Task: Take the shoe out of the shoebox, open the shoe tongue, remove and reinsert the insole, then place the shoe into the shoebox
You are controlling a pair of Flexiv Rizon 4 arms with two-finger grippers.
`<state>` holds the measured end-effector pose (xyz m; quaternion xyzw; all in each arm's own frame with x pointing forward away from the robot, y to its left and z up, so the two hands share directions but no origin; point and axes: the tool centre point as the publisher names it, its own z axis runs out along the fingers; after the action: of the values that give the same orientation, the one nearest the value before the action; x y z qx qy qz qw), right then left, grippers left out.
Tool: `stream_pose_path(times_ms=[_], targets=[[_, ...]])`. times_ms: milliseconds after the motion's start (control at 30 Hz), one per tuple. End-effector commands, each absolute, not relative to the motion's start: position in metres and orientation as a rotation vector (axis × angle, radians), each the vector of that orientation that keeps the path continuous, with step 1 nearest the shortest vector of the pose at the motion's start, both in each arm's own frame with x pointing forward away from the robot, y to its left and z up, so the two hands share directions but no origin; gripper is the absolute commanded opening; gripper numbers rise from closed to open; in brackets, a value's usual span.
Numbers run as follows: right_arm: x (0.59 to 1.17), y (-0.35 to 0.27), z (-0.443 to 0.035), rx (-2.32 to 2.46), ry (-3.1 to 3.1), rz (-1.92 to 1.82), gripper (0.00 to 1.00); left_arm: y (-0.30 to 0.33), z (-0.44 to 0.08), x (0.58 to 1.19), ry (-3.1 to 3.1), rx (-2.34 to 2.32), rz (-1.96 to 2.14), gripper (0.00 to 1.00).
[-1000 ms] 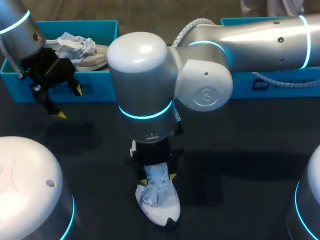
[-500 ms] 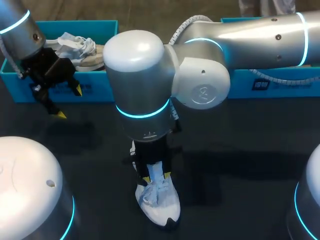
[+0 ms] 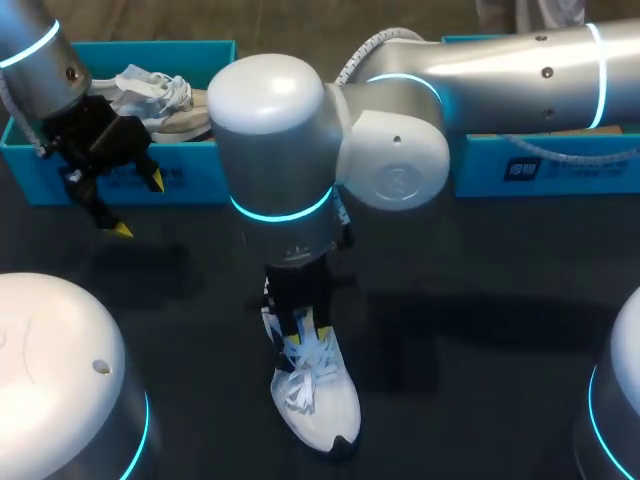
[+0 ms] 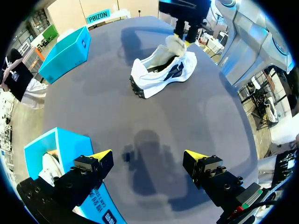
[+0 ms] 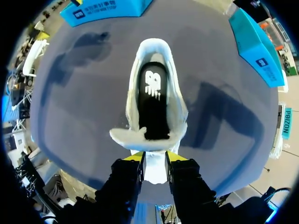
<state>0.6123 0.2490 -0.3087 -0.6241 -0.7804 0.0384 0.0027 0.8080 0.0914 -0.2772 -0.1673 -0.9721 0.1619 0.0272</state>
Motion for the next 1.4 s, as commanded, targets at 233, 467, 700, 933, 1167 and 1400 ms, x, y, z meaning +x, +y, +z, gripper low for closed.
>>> stream_pose_path(times_ms=[233,467,700,933,1167,1400], targets=[[0.632,0.244,-0.325,-1.917,-2.423,0.110,0.24,0.092,-0.277,0.808,-3.002,-0.517,0.497,1.00],[0.619,0.247,-0.314,-1.941,-2.439,0.125,0.26,0.092,-0.277,0.808,-3.002,-0.517,0.497,1.00],[0.602,0.254,-0.305,-1.961,-2.449,0.160,0.27,0.092,-0.277,0.808,-3.002,-0.517,0.497,1.00],[0.609,0.268,-0.320,-1.918,-2.453,0.164,0.27,0.092,-0.277,0.808,-3.002,-0.517,0.497,1.00],[0.626,0.263,-0.333,-1.977,-2.410,0.189,0.23,0.092,-0.277,0.808,-3.002,-0.517,0.497,1.00],[0.636,0.254,-0.333,-2.028,-2.395,0.178,0.22,0.092,-0.277,0.808,-3.002,-0.517,0.497,1.00]])
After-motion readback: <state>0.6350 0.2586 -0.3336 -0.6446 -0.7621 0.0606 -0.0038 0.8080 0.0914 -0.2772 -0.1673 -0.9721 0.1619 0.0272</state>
